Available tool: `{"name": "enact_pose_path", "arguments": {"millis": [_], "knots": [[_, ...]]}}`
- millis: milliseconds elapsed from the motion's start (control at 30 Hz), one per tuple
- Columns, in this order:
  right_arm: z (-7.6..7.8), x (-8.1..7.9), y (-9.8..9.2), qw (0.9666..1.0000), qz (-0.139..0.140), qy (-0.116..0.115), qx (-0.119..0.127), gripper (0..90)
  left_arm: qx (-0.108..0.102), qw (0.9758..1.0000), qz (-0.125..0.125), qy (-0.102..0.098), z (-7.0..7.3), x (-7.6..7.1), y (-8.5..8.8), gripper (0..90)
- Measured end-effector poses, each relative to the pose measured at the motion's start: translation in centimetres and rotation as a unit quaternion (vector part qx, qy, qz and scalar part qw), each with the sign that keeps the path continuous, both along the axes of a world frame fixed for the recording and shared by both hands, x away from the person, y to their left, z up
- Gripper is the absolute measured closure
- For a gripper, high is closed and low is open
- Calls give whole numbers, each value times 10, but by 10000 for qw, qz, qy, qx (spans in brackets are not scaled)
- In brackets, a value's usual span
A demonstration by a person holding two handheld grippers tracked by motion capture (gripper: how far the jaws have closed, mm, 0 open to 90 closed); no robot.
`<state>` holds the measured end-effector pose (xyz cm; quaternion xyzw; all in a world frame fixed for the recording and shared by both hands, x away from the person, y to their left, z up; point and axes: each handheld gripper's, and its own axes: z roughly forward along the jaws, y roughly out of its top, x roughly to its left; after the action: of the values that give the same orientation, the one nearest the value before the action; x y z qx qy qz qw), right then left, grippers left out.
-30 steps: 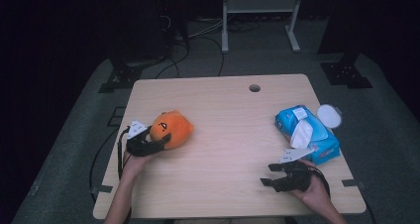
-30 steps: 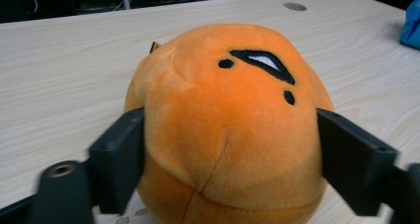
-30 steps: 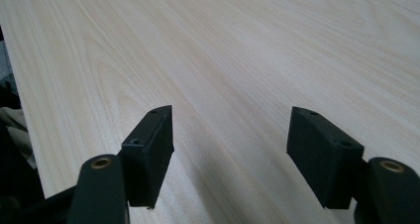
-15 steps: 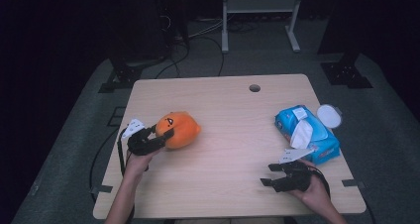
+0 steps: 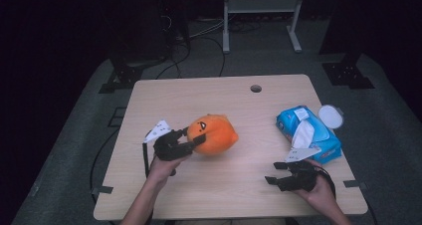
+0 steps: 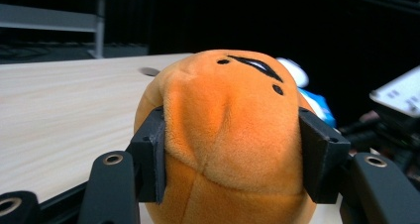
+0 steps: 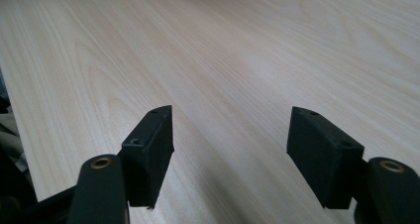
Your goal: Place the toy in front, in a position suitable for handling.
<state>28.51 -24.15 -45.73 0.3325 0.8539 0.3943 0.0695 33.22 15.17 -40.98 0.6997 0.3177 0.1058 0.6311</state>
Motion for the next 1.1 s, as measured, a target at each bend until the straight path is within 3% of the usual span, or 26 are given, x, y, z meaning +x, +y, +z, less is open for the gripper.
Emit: {"name": "enact_pose_path", "arguments": {"millis": [233, 400, 433, 500, 567, 600, 633, 767, 900, 967, 1100], "knots": [[6, -1, -17, 9997, -219, -119, 22, 334, 119, 9983, -557, -89, -9, -15, -39, 400], [7, 1, -25, 9993, -333, -145, 77, 334, 342, 9964, -766, -145, -20, -20, -54, 399], [7, 1, -25, 9992, -350, -145, 82, 334, 468, 9952, -853, -140, -25, -20, -58, 398], [7, 1, -25, 9993, -348, -136, 74, 334, 524, 9947, -873, -128, -28, -20, -59, 396], [7, 1, -25, 9993, -338, -135, 47, 334, 833, 9917, -978, -76, -37, -21, -64, 392], [7, 1, -25, 9993, -338, -135, 47, 334, 833, 9917, -978, -76, -37, -21, -64, 389], [7, 1, -25, 9993, -330, -138, 47, 333, 1004, 9896, -1027, -101, -41, -23, -66, 389], [7, 1, -24, 9993, -325, -147, 61, 334, 1277, 9858, -1065, -250, -40, -28, -66, 370], [6, 1, -24, 9994, -310, -157, 47, 334, 1399, 9839, -1097, -179, -41, -28, -61, 308], [7, 0, -23, 9994, -307, -165, 40, 334, 1418, 9838, -1090, -107, -40, -26, -60, 218], [8, 0, -23, 9993, -302, -197, 50, 333, 1359, 9851, -1001, -319, -34, -28, -57, 178]]}}
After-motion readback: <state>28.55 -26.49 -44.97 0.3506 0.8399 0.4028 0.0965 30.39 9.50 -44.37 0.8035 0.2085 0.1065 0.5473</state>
